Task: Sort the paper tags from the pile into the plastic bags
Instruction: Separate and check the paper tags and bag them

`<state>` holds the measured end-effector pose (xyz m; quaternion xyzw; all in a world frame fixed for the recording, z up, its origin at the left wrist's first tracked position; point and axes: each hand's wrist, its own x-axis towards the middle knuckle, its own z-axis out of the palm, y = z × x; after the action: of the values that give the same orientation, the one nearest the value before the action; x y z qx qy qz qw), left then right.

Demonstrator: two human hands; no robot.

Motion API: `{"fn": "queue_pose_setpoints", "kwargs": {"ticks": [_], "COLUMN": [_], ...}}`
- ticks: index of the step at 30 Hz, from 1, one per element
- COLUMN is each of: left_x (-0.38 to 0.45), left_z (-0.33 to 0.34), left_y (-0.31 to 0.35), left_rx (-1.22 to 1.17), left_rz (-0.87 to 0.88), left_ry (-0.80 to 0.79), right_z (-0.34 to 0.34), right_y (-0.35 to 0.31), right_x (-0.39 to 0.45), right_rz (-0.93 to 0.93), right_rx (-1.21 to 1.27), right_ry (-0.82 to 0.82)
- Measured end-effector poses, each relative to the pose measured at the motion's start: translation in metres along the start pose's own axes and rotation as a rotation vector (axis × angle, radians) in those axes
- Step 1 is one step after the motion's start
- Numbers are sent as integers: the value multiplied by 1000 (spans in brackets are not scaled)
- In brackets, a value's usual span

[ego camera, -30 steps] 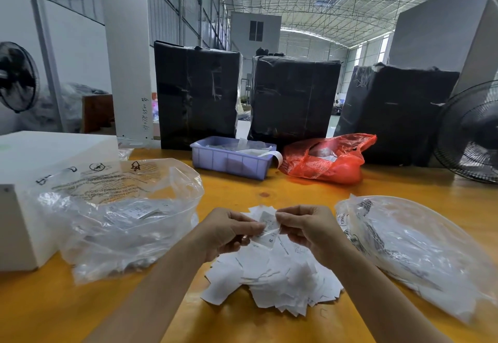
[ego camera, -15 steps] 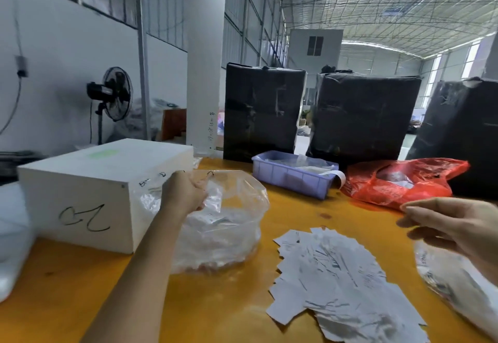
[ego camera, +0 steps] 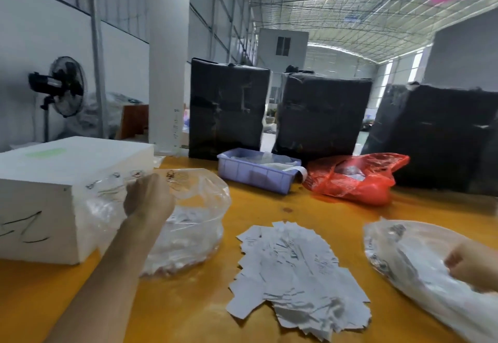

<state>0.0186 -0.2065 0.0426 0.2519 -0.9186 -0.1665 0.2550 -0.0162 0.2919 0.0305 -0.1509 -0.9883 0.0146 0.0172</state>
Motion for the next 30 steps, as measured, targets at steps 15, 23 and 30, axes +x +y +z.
{"fn": "queue_pose_setpoints", "kwargs": {"ticks": [15,23,30], "left_x": [-108,-124,-123], "left_z": [80,99,85], "left_y": [110,118,122], "left_rx": [-633,-1064,-1376], "left_rz": [604,304,129], "left_ry": [-246,-614,-1041], "right_z": [34,-18,-8], "right_y": [-3,-29,-122], "right_x": [-6,-36,-67], "right_rz": [127,-271,-619], "right_rx": [492,1337,998], "right_ry": [182,-109,-549]}}
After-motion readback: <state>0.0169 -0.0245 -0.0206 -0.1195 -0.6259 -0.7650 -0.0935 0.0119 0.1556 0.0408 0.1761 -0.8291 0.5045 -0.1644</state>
